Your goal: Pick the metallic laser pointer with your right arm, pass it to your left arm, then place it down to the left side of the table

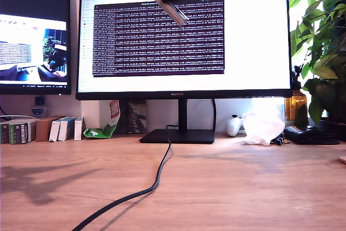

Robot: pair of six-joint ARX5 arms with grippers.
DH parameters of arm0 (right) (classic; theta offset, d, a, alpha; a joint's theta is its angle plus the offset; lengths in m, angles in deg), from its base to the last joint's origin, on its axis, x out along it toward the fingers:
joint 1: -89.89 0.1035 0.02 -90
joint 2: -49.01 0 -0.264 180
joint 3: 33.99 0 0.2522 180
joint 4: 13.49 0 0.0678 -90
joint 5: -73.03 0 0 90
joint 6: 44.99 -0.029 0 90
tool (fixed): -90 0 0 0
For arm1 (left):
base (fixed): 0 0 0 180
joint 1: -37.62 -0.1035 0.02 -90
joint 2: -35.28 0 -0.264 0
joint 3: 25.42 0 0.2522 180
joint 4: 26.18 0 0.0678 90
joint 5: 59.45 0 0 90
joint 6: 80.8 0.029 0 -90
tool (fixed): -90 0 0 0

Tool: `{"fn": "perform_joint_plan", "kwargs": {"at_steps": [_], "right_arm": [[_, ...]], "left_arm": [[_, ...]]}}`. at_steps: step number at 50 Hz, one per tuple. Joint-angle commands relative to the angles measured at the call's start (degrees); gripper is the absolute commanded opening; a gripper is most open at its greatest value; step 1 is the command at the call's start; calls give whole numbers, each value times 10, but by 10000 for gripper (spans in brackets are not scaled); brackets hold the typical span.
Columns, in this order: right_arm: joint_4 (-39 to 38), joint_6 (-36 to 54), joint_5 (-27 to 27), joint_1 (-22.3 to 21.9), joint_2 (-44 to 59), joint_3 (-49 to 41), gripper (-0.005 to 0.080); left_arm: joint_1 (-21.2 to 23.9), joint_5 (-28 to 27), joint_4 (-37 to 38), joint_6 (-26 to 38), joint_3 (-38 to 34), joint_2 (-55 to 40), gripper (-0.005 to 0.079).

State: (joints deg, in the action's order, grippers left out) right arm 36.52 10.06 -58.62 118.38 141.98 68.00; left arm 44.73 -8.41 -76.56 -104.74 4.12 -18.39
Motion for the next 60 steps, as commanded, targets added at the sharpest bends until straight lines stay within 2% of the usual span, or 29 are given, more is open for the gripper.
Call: {"fn": "perform_joint_plan", "kwargs": {"at_steps": [1, 19, 40, 47, 54, 60], "right_arm": [[-18, -16, -5, 10, 4, 7, -13], [-75, -68, -20, 54, 4, 7, -13], [-86, -73, -44, 92, 4, 7, -13], [-85, -73, -43, 92, 4, 7, -13], [-83, -73, -43, 91, 4, 7, -13], [-82, -73, -43, 91, 4, 7, -12]], "left_arm": [[18, -3, -23, -9, 14, -17, 402], [100, -11, -49, -8, 80, -110, 402], [122, -17, -54, 4, 120, -146, 388], [122, -37, -54, 4, 124, -146, 232], [122, -37, -62, 4, 124, -146, -33], [122, -37, -73, 4, 124, -146, -20]]}}
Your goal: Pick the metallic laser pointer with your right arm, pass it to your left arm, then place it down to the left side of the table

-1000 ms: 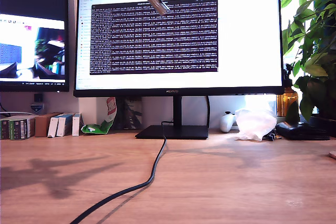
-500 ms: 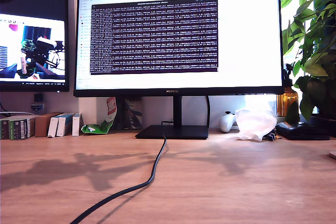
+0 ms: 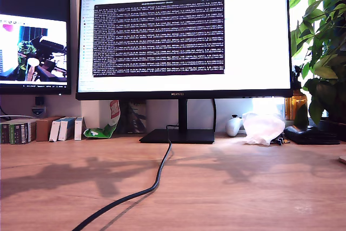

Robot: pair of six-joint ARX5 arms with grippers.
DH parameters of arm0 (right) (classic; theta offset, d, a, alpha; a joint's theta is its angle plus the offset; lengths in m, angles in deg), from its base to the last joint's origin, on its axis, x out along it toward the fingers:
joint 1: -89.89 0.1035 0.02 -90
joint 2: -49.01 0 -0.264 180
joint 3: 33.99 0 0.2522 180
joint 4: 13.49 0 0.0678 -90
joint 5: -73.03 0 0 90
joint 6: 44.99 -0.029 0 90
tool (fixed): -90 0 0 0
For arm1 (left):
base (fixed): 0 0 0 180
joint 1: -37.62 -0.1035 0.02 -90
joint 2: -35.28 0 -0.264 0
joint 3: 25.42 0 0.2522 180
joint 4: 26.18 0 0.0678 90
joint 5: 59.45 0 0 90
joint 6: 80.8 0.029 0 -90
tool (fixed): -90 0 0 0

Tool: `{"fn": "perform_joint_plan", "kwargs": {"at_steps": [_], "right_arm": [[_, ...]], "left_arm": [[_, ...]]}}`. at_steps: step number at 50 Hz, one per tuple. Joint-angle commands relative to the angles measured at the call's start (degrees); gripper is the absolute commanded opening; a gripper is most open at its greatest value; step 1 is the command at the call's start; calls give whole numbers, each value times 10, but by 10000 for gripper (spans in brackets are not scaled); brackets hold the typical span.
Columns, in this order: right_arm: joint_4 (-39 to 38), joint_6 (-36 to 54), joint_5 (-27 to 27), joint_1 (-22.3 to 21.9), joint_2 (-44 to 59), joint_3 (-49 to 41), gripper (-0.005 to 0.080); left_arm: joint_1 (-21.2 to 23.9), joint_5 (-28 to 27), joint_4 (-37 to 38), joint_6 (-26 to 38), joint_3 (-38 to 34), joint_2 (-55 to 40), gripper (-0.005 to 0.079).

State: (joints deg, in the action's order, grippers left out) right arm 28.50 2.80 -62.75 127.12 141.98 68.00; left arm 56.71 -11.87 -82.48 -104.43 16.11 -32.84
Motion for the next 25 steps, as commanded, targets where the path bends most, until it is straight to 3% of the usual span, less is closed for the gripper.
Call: {"fn": "perform_joint_plan", "kwargs": {"at_steps": [1, 5, 13, 25], "right_arm": [[-2, 0, -2, 3, 4, 7, -9], [-2, 0, -2, 3, 4, 7, 41], [-1, 0, 9, 3, 4, 7, 269], [1, -1, 59, 3, 4, 7, 378]], "left_arm": [[2, -3, -16, 1, 4, -1, -20], [2, -7, -21, 1, 5, -1, -20], [2, -12, -13, 23, 5, -1, -21], [2, -11, -7, 41, 5, -1, -21]]}}
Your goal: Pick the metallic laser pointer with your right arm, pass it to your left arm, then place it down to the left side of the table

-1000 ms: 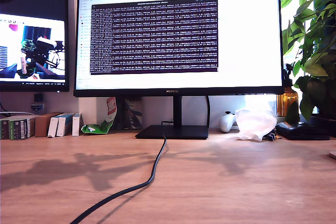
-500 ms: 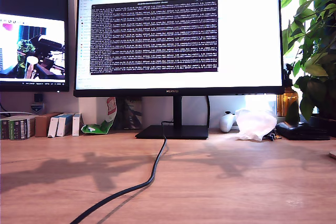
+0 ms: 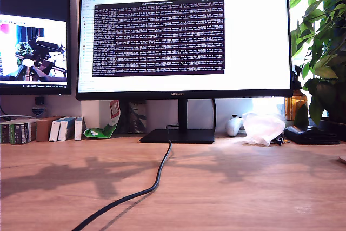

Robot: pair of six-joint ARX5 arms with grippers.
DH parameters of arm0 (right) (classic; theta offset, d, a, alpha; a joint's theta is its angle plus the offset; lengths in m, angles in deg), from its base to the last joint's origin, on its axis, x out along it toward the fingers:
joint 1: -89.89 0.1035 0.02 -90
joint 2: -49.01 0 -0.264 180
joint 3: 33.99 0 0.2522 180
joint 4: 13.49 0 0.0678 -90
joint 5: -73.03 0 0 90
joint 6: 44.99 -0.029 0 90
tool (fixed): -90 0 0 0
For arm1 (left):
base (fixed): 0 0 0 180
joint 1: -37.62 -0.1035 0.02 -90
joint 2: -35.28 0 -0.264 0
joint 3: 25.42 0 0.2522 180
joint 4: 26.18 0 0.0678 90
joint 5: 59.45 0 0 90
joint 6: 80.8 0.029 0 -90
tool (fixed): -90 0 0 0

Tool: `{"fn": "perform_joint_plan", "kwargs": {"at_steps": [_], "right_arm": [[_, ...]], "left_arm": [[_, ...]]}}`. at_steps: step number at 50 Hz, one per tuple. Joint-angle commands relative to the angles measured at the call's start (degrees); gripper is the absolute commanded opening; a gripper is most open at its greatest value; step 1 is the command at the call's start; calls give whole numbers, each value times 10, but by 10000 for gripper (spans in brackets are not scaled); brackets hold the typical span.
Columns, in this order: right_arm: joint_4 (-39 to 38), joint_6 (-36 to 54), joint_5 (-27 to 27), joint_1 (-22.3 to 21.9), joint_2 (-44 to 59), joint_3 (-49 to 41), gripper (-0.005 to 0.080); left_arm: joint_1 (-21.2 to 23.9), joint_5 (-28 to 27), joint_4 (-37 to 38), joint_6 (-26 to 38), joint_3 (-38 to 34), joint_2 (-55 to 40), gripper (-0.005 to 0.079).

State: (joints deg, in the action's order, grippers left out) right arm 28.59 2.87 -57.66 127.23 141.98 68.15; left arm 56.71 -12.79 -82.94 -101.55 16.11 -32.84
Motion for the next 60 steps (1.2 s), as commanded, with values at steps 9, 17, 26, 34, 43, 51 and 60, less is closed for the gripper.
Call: {"fn": "perform_joint_plan", "kwargs": {"at_steps": [9, 17, 26, 34, 43, 51, 60], "right_arm": [[24, -1, 44, -2, 4, 6, 399], [83, -1, 56, -17, 4, 6, 398], [146, -1, 58, -30, 4, 6, 391], [163, -18, 101, -45, 4, 6, 253], [168, -51, 141, -70, 4, 6, -16], [168, -112, 139, -83, 4, 6, -13], [135, -213, 165, -104, 4, 6, -13]], "left_arm": [[1, -2, 12, 39, 5, -1, -21], [-14, -2, 52, 83, 9, -1, -21], [-51, -2, 118, 123, 15, -1, -21], [-79, -3, 158, 138, 15, -1, -21], [-100, -13, 186, 138, 15, -1, -21], [-103, -21, 222, 138, 15, -1, -21], [-103, -28, 236, 137, 15, 0, -21]]}}
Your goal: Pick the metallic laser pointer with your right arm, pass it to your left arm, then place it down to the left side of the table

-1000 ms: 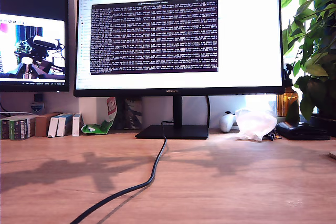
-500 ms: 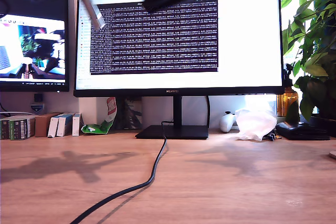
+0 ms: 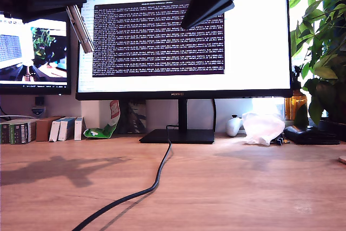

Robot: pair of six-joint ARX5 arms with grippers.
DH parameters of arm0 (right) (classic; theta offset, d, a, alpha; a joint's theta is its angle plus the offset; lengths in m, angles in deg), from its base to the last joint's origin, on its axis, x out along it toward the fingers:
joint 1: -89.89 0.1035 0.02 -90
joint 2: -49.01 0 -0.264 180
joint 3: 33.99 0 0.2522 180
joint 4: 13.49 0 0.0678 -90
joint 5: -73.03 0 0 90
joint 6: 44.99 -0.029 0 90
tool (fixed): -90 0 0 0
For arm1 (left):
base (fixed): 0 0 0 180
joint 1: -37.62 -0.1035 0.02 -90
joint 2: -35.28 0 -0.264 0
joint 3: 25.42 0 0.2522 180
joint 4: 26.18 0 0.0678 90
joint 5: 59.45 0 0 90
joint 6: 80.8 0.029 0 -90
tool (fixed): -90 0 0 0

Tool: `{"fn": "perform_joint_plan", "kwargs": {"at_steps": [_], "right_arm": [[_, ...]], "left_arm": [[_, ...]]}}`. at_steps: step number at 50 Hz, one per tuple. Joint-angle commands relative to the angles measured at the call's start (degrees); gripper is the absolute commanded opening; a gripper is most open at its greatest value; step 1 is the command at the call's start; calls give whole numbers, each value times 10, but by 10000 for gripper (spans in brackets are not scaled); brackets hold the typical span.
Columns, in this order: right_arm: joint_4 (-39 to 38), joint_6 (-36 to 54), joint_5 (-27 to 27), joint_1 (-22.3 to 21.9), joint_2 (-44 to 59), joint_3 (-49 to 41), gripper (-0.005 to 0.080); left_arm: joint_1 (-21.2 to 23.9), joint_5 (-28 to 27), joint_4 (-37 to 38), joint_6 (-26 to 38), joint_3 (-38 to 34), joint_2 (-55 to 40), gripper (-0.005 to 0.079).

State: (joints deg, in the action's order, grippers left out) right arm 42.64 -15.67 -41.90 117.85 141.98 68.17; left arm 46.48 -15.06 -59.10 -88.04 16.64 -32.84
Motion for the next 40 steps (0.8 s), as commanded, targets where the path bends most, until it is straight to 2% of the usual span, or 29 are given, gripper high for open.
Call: {"fn": "perform_joint_plan", "kwargs": {"at_steps": [1, 7, 17, 22, 31, 40], "right_arm": [[-7, -28, 14, -16, 4, 6, -13], [-2, -79, 46, -59, 4, 6, -13], [24, -94, 53, -132, 4, 5, -13], [18, -99, 82, -158, -2, 5, -13], [-7, -139, 162, -173, -30, 4, -13], [-15, -146, 188, -188, -59, -7, -13]], "left_arm": [[-1, -5, -1, 2, 10, 0, -21], [-1, -5, 12, 2, 10, 0, -21], [-1, -5, 49, 3, 10, 0, -21], [-1, -4, 69, 3, 11, 0, -21], [-1, -2, 132, 28, 28, 0, -21], [-1, 2, 196, 55, 63, 0, -21]]}}
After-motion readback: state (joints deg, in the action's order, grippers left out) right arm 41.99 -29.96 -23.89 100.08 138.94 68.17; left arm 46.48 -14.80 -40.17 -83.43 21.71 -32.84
